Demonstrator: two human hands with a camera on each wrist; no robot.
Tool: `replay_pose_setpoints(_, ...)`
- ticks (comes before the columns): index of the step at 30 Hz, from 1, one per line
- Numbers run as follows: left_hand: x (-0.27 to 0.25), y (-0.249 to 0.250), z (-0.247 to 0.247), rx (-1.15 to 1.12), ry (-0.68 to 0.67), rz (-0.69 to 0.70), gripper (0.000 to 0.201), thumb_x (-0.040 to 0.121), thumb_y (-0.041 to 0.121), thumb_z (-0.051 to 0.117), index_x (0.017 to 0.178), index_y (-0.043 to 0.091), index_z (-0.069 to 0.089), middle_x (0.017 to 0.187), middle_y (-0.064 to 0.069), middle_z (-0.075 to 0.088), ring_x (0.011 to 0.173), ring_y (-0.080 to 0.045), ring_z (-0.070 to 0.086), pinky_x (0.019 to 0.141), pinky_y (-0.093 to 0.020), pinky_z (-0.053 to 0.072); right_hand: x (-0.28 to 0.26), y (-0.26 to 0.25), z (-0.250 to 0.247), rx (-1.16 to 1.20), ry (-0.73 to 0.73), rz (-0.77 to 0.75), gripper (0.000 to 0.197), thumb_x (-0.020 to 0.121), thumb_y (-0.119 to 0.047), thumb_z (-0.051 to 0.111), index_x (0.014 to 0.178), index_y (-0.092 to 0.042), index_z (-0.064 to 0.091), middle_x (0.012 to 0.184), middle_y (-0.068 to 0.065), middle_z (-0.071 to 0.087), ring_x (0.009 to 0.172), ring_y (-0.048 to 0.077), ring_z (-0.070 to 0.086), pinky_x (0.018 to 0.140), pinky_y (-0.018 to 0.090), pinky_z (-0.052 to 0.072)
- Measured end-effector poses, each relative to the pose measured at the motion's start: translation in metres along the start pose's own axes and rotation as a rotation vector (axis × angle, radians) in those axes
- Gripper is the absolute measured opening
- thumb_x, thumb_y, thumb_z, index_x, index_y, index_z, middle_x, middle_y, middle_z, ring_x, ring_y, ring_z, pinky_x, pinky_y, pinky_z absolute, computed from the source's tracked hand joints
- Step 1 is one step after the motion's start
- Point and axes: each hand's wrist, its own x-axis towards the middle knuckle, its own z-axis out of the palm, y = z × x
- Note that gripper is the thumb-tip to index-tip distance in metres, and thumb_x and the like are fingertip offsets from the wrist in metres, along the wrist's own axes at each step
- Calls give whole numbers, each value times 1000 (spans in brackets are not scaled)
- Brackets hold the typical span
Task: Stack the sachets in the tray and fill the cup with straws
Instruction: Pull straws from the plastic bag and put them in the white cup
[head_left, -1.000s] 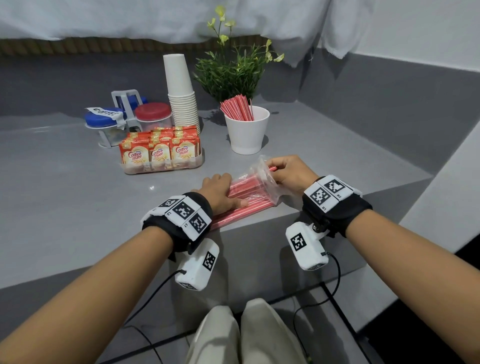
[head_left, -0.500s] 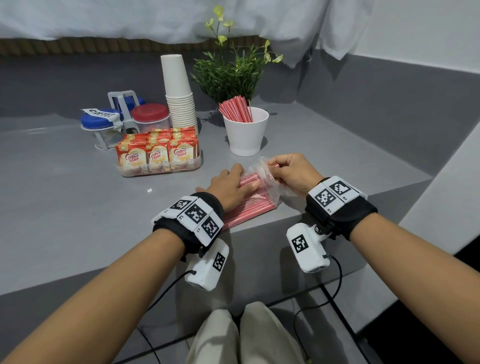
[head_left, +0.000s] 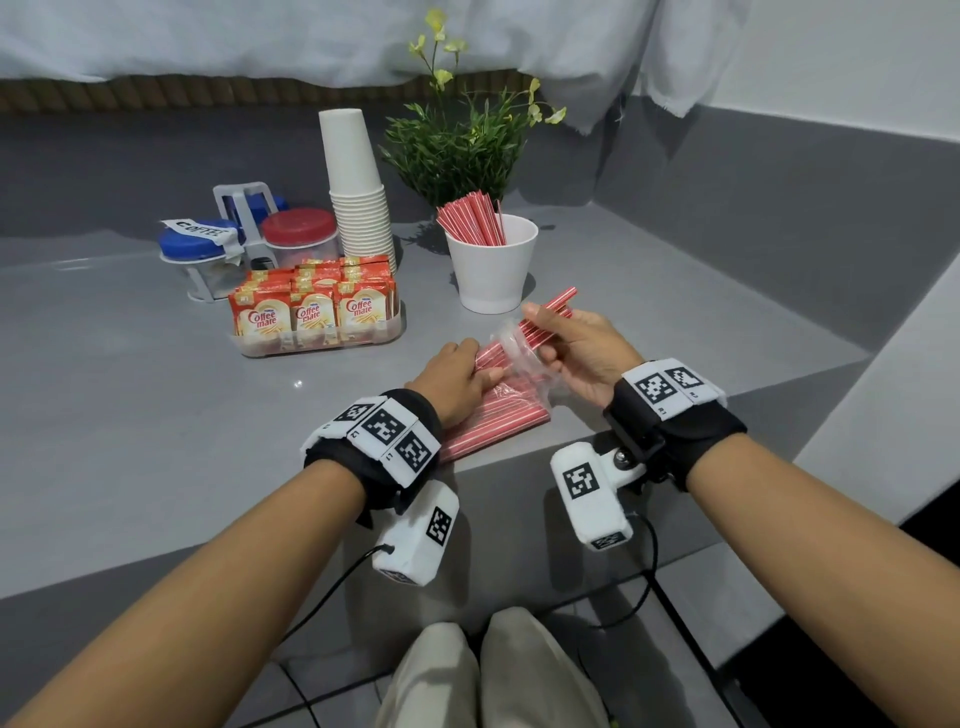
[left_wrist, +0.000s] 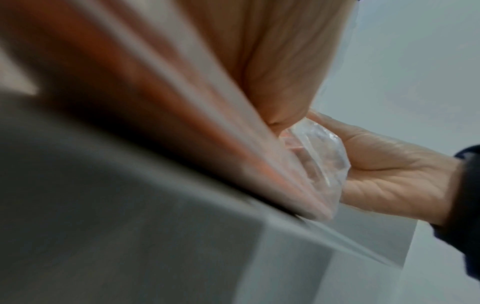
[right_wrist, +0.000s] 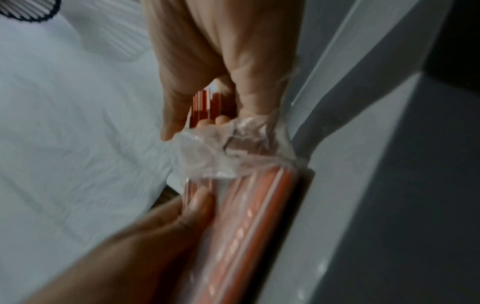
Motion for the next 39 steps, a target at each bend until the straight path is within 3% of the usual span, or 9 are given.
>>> replay_pose_setpoints(3, -1, 0, 0, -12, -2, 2, 37, 99, 29, 37, 124, 3, 39, 124, -17, 47, 112, -28, 48, 84, -27, 33, 3, 7, 9, -25, -13, 51, 39, 77, -20, 71, 100, 8, 59, 42, 1, 46, 36, 11, 39, 59, 32, 44)
replay_pose_setpoints(5, -1, -1, -2, -29, -12, 3, 36, 99, 29, 37, 124, 4, 39, 124, -17, 47, 110, -28, 49, 83, -27, 33, 4, 4, 13, -36, 44, -6, 24, 82, -16, 67, 88, 6, 61, 39, 0, 45, 32, 10, 37, 57, 33, 40)
replay_pose_setpoints(7, -1, -3, -3, -49, -22, -4, 35, 98, 30, 38, 123, 5, 39, 123, -17, 48, 108, -27, 50, 83, -28, 35, 5, -5, 14, -47, 133, -84, 19, 84, -15, 65, 70, -4, 58, 43, 1, 48, 31, 8, 36, 48, 27, 38)
replay_pose_setpoints(11, 3, -2, -4, -32, -50, -31, 36, 98, 32, 37, 124, 6, 38, 124, -15, 46, 108, -26, 49, 88, -32, 37, 5, -13, 15, -55, 211, -180, 17, 85, -14, 63, 71, -9, 54, 58, 5, 53, 32, 4, 36, 34, 14, 31)
replay_pose_setpoints(18, -1, 3, -5, 93, -76, -63, 37, 97, 30, 40, 126, 6, 38, 130, -16, 43, 119, -31, 44, 100, -40, 35, 6, -5, 36, -350, 281, -327, 23, 87, -14, 59, 65, -16, 53, 64, -2, 55, 58, 8, 53, 51, 8, 45)
replay_pose_setpoints(21, -3, 4, -13, 160, -98, -90, 37, 96, 25, 44, 128, 8, 39, 132, -16, 41, 121, -31, 43, 101, -38, 35, 11, -12, 37, -193, 324, -333, 27, 92, -12, 51, 65, -11, 52, 60, 5, 55, 55, 16, 55, 67, 25, 52)
replay_pose_setpoints(23, -4, 5, -19, 184, -76, -98, 43, 92, 22, 50, 131, 9, 37, 134, -15, 39, 125, -31, 39, 102, -37, 34, 11, -19, 37, -76, 318, -333, 28, 94, -13, 48, 66, -11, 50, 54, 6, 51, 47, 17, 53, 61, 33, 51)
replay_pose_setpoints(29, -13, 17, -29, 124, 124, 40, 50, 81, 11, 64, 121, 16, 34, 112, -7, 36, 111, -25, 37, 83, -28, 31, 10, -53, 34, -123, 321, -478, 30, 92, -17, 53, 63, -16, 43, 43, -5, 39, 38, 9, 37, 43, 23, 38)
replay_pose_setpoints(39, -13, 21, -22, 268, -220, -20, 63, 82, 23, 67, 136, 25, 36, 134, -7, 43, 122, -27, 45, 102, -40, 38, -3, -3, 22, -400, 312, -325, 29, 87, -14, 59, 60, -15, 48, 52, 3, 46, 43, 12, 43, 48, 23, 42)
